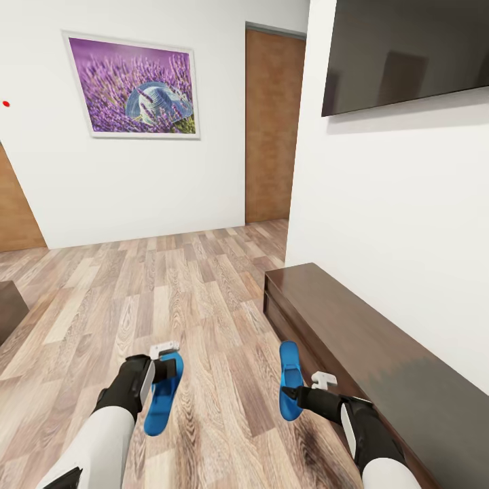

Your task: In the bedroom, move the book from the bed onto either nightstand, and place the two sandals side by side next to the bed.

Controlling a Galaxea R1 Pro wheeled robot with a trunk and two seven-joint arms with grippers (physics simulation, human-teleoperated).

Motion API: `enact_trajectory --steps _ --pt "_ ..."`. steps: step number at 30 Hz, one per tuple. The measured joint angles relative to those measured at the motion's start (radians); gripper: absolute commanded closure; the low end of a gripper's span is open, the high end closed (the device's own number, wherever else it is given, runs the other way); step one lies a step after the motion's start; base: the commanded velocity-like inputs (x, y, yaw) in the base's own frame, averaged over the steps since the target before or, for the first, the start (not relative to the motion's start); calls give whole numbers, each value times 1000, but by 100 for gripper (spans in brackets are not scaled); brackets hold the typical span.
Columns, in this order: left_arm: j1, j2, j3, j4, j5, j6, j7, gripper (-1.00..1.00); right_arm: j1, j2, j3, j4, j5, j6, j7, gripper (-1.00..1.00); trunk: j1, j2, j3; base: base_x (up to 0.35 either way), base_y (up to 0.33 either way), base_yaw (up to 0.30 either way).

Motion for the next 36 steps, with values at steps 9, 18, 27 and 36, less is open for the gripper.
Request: enact_trajectory --steps 9,18,27,36 --pt "0 1 2 11 0 0 0 100 0 1 0 1 1 0 -1 100 0 0 0 0 0 0" --pt "0 1 3 12 0 1 1 100 0 2 1 1 1 -1 -1 100 0 0 0 0 0 0" --pt "0 2 4 12 0 2 0 100 0 1 9 26 3 -1 -3 100 0 0 0 77 11 0" --pt "0 1 5 12 0 2 0 100 0 2 11 27 -4 -7 0 100 0 0 0 157 66 0"
